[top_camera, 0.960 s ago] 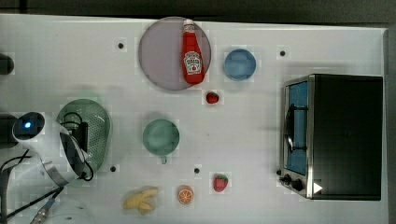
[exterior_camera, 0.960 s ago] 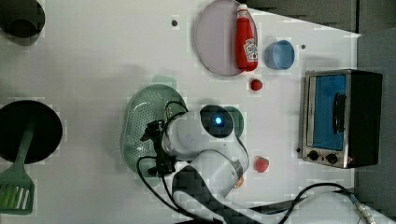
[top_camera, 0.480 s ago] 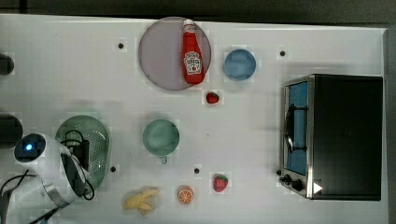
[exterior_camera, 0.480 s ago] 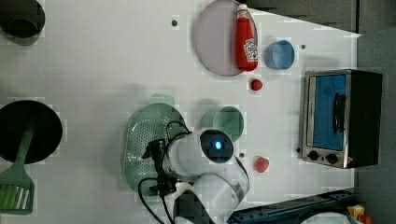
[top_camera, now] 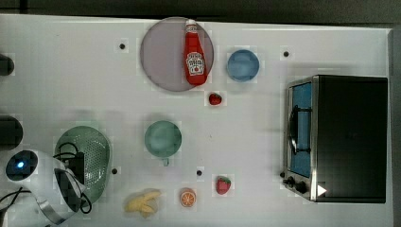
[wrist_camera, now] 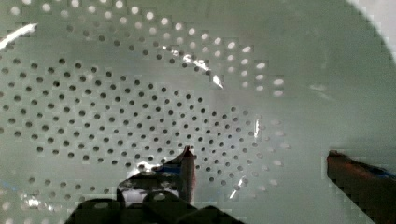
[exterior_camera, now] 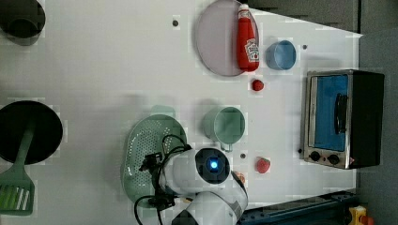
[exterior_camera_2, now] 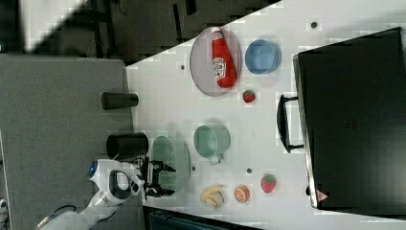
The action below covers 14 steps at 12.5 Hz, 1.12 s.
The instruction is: Drag strainer backwards.
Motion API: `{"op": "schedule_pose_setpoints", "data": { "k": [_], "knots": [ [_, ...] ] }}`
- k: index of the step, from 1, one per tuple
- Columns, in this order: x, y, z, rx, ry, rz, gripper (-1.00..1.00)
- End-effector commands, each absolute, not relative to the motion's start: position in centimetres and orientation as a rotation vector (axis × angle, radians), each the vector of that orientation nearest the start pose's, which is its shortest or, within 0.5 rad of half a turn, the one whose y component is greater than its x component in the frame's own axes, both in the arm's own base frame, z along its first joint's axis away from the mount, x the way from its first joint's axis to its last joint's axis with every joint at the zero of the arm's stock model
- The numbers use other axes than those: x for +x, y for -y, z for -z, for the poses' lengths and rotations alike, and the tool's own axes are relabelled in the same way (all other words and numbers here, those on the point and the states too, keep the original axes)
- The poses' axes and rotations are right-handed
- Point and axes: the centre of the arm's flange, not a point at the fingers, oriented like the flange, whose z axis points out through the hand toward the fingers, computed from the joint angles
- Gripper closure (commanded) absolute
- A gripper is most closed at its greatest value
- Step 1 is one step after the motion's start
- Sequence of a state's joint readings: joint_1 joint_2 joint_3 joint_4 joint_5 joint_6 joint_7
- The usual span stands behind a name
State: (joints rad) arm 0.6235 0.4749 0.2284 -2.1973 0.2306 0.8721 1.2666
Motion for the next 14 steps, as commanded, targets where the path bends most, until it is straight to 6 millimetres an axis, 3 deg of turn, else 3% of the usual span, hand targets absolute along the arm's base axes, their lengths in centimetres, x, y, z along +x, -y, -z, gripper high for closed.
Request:
{"op": "schedule_pose_setpoints", "data": {
  "k": [1,4,6,7,9,11,14],
  "knots": [
    [34.9,-41.3,-17.2,-2.425,-2.14,-0.389,-1.0],
    [38.6,-40.0,-21.4,-2.4,-2.031,-0.329,-1.0],
    [42.5,-37.7,-26.6,-2.415,-1.885,-0.266,-1.0],
    [44.7,-35.6,-29.6,-2.426,-1.82,-0.235,-1.0],
    [49.2,-29.5,-36.4,-2.482,-1.678,-0.193,-1.0],
    [52.8,-21.1,-43.0,-2.557,-1.537,-0.171,-1.0],
    [55.6,-9.4,-50.9,-2.705,-1.37,-0.061,-1.0]
  ]
}}
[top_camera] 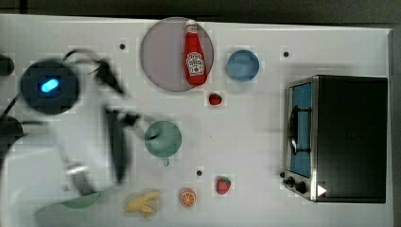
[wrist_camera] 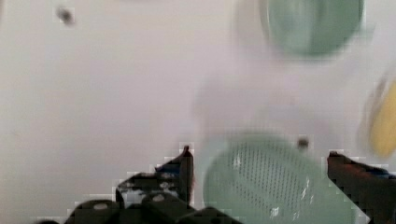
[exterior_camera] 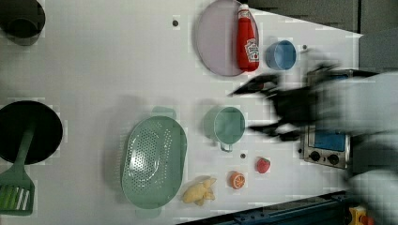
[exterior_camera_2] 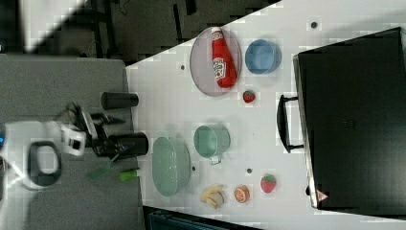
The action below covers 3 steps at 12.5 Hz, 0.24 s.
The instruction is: Drag strainer backwards.
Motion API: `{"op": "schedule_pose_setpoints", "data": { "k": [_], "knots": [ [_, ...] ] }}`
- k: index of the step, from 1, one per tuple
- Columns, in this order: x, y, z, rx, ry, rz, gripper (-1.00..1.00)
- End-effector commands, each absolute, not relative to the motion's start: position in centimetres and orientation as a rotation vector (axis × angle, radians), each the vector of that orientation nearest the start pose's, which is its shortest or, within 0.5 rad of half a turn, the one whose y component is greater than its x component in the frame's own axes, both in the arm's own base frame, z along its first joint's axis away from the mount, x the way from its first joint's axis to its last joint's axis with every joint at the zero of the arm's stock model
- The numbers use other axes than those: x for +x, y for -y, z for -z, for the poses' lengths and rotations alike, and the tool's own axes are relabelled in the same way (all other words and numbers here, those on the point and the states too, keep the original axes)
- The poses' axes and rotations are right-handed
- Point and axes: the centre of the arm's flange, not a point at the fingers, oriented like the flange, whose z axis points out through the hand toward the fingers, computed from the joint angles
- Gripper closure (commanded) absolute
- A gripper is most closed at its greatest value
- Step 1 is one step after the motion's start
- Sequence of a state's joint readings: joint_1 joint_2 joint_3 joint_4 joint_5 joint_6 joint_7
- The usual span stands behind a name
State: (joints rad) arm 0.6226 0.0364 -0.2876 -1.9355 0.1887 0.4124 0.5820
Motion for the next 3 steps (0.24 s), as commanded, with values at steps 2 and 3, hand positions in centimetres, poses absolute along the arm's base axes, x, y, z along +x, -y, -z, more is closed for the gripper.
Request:
{"op": "schedule_pose_setpoints", "data": {
  "k": [2,3],
  "knots": [
    [56.3,-4.2,-53.5,-2.865,-1.278,0.04,-1.0],
    [56.5,-3.0,-53.8,-2.922,-1.235,0.071,-1.0]
  ]
}}
